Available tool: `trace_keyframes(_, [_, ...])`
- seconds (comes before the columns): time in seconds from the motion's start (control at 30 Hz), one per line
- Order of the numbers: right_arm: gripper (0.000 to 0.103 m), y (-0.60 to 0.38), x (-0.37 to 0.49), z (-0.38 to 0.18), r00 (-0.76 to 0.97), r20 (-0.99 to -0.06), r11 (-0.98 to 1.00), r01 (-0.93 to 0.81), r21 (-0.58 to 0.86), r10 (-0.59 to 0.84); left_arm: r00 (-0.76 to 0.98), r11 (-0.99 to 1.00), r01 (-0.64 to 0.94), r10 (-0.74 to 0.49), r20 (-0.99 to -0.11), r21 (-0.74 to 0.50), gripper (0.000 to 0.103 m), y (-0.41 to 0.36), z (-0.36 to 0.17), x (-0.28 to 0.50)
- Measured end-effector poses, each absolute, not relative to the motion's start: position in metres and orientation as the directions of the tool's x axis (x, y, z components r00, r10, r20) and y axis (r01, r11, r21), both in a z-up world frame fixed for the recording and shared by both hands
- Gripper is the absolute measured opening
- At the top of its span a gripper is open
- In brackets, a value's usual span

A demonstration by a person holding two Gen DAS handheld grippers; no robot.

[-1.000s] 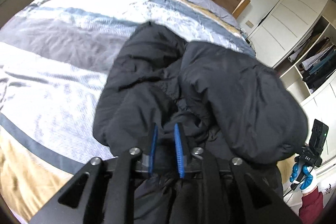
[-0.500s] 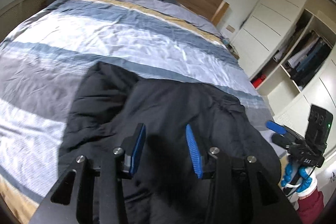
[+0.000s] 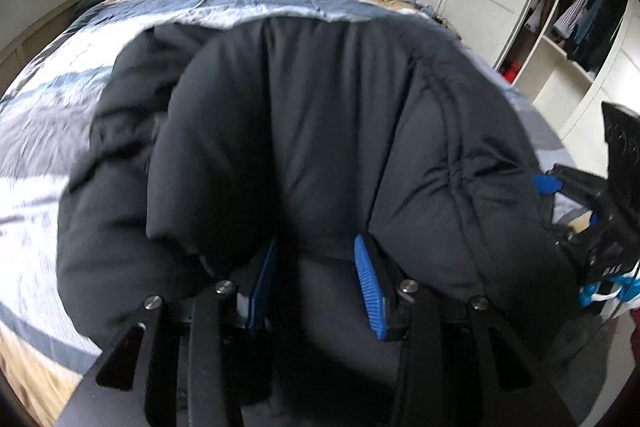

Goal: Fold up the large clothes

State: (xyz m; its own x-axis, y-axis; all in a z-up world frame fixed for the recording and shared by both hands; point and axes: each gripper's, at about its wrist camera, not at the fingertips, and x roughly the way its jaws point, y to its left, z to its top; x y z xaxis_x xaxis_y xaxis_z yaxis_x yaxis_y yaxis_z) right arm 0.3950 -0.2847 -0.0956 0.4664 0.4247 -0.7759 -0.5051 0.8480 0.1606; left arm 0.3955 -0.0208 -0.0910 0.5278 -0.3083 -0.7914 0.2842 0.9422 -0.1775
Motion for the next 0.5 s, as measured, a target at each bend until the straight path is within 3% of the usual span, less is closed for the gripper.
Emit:
trace_keyframes(0.17, [0.077,-0.285,0.391,-0.119,0.481,-0.775,0.855,-0.5,0.142,0.41,0.531,0.951,0.272,-0.275,-0.802,-0.146,0.038,-0.028,-0.11,0.397])
trace_keyframes(0.5, [0.077,-0.291,0.375,-0.106,0.479,-0.804,0.874,-0.476,0.102,0.354,0.55,0.958,0.282,-0.202,-0.81,-0.047,0.042,-0.031,-0.104,0.372])
